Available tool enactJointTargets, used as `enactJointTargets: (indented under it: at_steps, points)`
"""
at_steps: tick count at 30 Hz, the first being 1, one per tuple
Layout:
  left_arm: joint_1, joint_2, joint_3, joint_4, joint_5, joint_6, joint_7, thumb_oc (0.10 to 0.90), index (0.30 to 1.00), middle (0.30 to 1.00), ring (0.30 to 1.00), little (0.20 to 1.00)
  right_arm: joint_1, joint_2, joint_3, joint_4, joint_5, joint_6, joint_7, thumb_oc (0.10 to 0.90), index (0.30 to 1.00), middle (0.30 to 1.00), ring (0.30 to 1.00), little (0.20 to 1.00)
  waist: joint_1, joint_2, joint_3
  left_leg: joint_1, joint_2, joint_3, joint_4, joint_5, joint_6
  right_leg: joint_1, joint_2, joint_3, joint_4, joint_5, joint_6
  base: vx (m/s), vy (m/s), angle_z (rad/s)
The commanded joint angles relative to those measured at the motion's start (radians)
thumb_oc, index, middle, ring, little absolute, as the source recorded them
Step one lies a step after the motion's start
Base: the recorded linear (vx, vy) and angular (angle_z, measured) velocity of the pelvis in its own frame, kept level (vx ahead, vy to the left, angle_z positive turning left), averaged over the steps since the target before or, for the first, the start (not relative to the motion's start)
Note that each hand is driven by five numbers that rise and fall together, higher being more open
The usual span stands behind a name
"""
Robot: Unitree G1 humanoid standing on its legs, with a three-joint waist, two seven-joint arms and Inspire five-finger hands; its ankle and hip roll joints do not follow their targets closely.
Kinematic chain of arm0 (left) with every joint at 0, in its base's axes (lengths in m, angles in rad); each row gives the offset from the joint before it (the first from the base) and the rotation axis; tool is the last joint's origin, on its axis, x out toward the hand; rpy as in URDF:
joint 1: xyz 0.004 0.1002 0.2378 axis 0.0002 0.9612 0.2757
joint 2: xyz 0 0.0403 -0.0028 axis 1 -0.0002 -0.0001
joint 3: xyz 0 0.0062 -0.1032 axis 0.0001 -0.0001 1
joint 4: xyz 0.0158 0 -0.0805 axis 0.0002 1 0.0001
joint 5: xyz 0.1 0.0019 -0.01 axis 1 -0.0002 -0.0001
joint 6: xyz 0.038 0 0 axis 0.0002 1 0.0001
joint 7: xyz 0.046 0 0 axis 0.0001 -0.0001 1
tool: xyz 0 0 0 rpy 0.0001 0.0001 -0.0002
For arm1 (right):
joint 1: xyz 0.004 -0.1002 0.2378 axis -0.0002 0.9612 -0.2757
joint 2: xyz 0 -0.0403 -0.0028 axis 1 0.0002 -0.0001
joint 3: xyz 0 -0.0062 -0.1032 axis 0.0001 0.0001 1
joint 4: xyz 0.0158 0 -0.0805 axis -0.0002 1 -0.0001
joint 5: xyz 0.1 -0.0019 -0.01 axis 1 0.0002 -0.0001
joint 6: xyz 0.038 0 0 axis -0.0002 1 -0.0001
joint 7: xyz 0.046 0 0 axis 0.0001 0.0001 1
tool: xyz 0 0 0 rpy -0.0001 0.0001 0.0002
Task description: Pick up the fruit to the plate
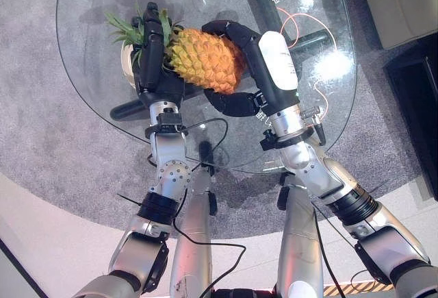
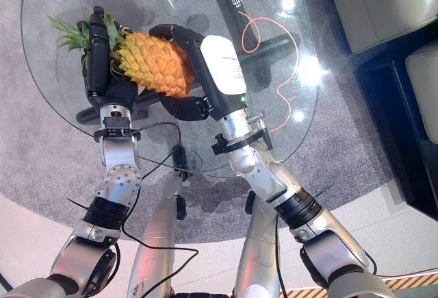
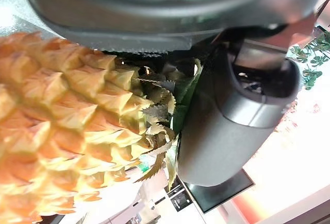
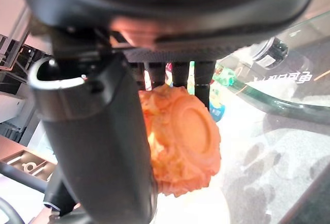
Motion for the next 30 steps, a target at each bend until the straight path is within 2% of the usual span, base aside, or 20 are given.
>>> enactJointTargets:
  at_steps: [1,4,5,6,11,18,30]
  points:
    - [-0.124,0.021,0.025,-0.195,0.119,-0.113,-0.05,0.1,0.3,0.3,0.3,0.2,-0.111,0.023,-0.047,-0.113,-0.017,-0.072,-0.04,0.1,0.3,0.3,0.3,0.2,0.01,-0.016,-0.022,-0.001,-0.043,-0.006,0.097,-0.118,0.022,0.062,0.008,-0.08,-0.144,0.092,-0.009,0.0,0.0,0.0]
    - [-0.13,0.023,0.026,-0.196,0.133,-0.115,-0.045,0.1,0.3,0.3,0.3,0.2,-0.117,0.023,-0.053,-0.118,-0.012,-0.066,-0.042,0.147,0.34,0.34,0.34,0.247,0.009,-0.016,-0.022,-0.01,-0.043,-0.005,0.094,-0.11,0.023,0.055,0.009,-0.08,-0.149,0.101,-0.01,0.0,0.0,0.0]
    - [-0.126,0.022,0.026,-0.196,0.136,-0.114,-0.043,0.1,0.3,0.3,0.3,0.2,-0.112,0.024,-0.055,-0.117,-0.01,-0.067,-0.05,0.652,0.773,0.773,0.773,0.752,0.009,-0.016,-0.022,-0.002,-0.042,-0.005,0.098,-0.119,0.022,0.062,0.007,-0.079,-0.145,0.092,-0.008,0.0,0.0,0.0]
    - [-0.126,0.023,0.026,-0.195,0.138,-0.114,-0.043,0.1,0.3,0.3,0.3,0.2,-0.11,0.025,-0.057,-0.116,-0.011,-0.067,-0.053,0.8,0.9,0.9,0.9,0.9,0.009,-0.016,-0.022,-0.002,-0.042,-0.005,0.098,-0.119,0.021,0.062,0.007,-0.079,-0.145,0.091,-0.008,0.0,0.0,0.0]
    - [-0.124,0.025,0.032,-0.19,0.159,-0.122,-0.037,0.1,0.3,0.3,0.3,0.2,-0.106,0.028,-0.068,-0.106,-0.011,-0.073,-0.068,0.8,0.9,0.9,0.9,0.9,0.008,-0.014,-0.022,-0.002,-0.041,-0.003,0.094,-0.118,0.021,0.061,0.008,-0.077,-0.146,0.091,-0.008,0.0,0.0,0.0]
    - [-0.132,0.033,0.047,-0.181,0.216,-0.163,0.029,0.1,0.3,0.3,0.3,0.2,-0.107,0.025,-0.082,-0.101,-0.012,-0.075,-0.082,0.8,0.9,0.9,0.9,0.9,0.007,-0.011,-0.022,-0.01,-0.04,-0.002,0.092,-0.11,0.021,0.05,0.01,-0.074,-0.146,0.098,-0.01,0.0,0.0,0.0]
    - [-0.135,0.031,0.084,-0.169,0.43,-0.272,0.285,0.1,0.3,0.3,0.3,0.2,-0.099,0.033,-0.096,-0.098,-0.024,-0.073,-0.092,0.8,0.9,0.9,0.9,0.9,0.008,-0.011,-0.022,-0.003,-0.041,-0.005,0.081,-0.111,0.017,0.057,0.014,-0.074,-0.15,0.088,-0.009,0.0,0.0,0.0]
